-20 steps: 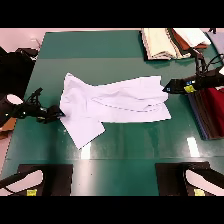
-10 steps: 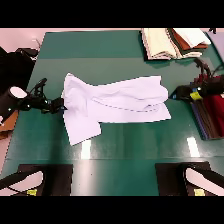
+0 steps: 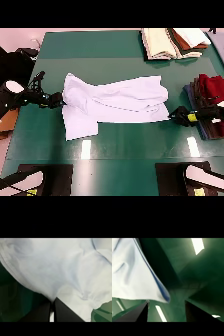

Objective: Fold the shirts.

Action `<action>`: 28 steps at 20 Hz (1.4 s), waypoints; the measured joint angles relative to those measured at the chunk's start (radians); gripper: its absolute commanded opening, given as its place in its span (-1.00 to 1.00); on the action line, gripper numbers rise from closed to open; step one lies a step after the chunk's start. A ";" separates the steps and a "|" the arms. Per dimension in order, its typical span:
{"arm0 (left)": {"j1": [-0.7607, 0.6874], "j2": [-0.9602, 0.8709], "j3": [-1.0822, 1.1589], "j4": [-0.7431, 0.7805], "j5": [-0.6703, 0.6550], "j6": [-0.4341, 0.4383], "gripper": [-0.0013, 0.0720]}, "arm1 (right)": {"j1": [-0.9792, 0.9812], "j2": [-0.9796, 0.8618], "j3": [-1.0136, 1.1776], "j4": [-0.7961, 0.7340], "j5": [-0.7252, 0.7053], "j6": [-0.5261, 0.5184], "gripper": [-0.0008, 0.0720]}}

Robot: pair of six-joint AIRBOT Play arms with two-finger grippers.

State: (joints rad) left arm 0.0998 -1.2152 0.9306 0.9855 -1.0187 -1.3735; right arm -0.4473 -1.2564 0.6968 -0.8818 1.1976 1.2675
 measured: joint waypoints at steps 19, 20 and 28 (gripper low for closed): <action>0.000 0.494 0.820 0.098 -0.065 -0.074 -0.89 | 0.019 0.436 0.865 0.088 -0.036 -0.072 -0.93; 0.000 0.504 0.887 0.117 -0.056 -0.087 -0.90 | -0.008 0.456 0.918 0.089 -0.036 -0.068 -0.93; -0.001 0.425 1.072 0.195 -0.116 -0.130 -0.89 | -0.093 0.363 1.242 0.066 0.147 0.017 -0.93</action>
State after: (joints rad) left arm 0.0990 -0.7902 2.0029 1.1809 -1.1347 -1.5036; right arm -0.5404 -0.8932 1.9385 -0.8154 1.3445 1.2846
